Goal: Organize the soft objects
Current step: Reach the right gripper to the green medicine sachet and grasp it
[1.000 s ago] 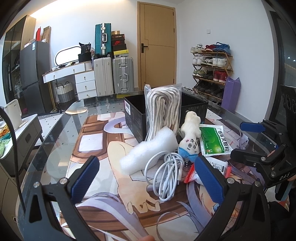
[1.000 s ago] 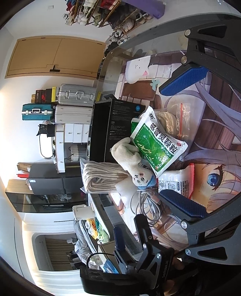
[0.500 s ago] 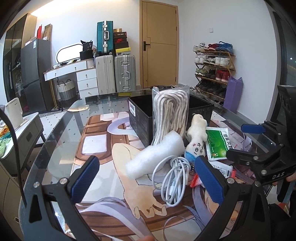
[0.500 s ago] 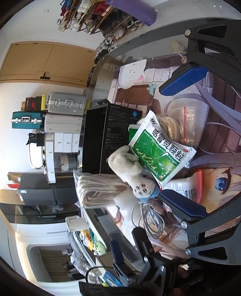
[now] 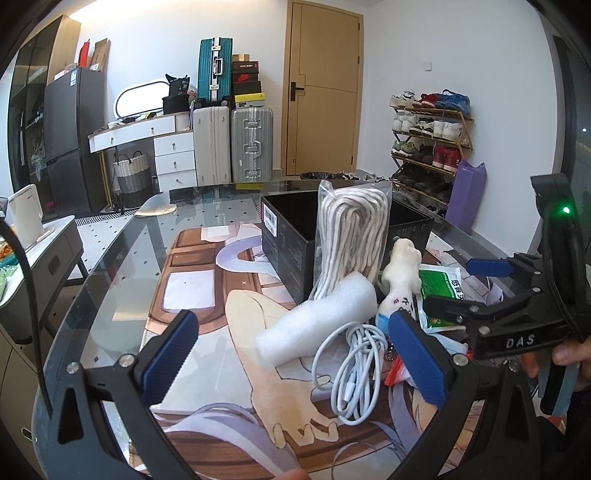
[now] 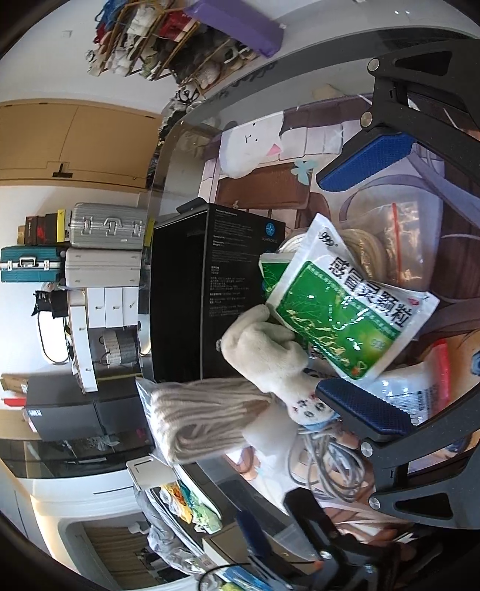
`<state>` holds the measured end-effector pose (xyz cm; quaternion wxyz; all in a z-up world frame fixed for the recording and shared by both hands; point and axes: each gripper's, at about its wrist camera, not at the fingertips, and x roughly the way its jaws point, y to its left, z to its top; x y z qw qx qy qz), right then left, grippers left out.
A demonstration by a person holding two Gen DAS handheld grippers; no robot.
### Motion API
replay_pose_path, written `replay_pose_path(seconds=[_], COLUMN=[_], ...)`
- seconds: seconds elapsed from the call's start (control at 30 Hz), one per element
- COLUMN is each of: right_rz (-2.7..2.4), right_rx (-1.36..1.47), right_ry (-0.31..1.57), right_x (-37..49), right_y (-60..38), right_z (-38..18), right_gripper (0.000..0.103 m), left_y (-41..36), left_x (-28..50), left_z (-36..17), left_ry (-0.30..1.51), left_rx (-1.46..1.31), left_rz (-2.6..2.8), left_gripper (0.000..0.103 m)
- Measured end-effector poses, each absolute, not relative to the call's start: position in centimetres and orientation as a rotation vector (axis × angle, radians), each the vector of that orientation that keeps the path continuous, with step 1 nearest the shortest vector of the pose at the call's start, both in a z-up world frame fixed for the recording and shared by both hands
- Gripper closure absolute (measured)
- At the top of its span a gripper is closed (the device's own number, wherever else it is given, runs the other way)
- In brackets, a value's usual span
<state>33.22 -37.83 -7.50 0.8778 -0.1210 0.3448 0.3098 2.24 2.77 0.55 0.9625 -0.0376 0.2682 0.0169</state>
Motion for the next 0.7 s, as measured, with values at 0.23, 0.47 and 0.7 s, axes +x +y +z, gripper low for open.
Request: replay_pose_path(seconds=[0.23, 0.47, 0.7], right_rz=[0.600, 0.564, 0.595], right_rx=[-0.267, -0.272, -0.239], right_ry=[0.773, 0.801, 0.815], right_x=[35.0, 35.6, 35.2], right_y=[-37.0, -38.7, -41.5], right_z=[-8.4, -8.9, -9.1], right_gripper=[0.000, 0.000, 0.000], left_y=[2.4, 2.3, 2.0], left_x=[2.3, 2.2, 2.2], left_z=[0.4, 0.3, 0.2], left_ry=[0.546, 0.547, 0.546], left_rx=[-0.066, -0.062, -0.061], left_rz=[0.030, 0.030, 0.029], left_gripper=[0.000, 0.000, 0.000])
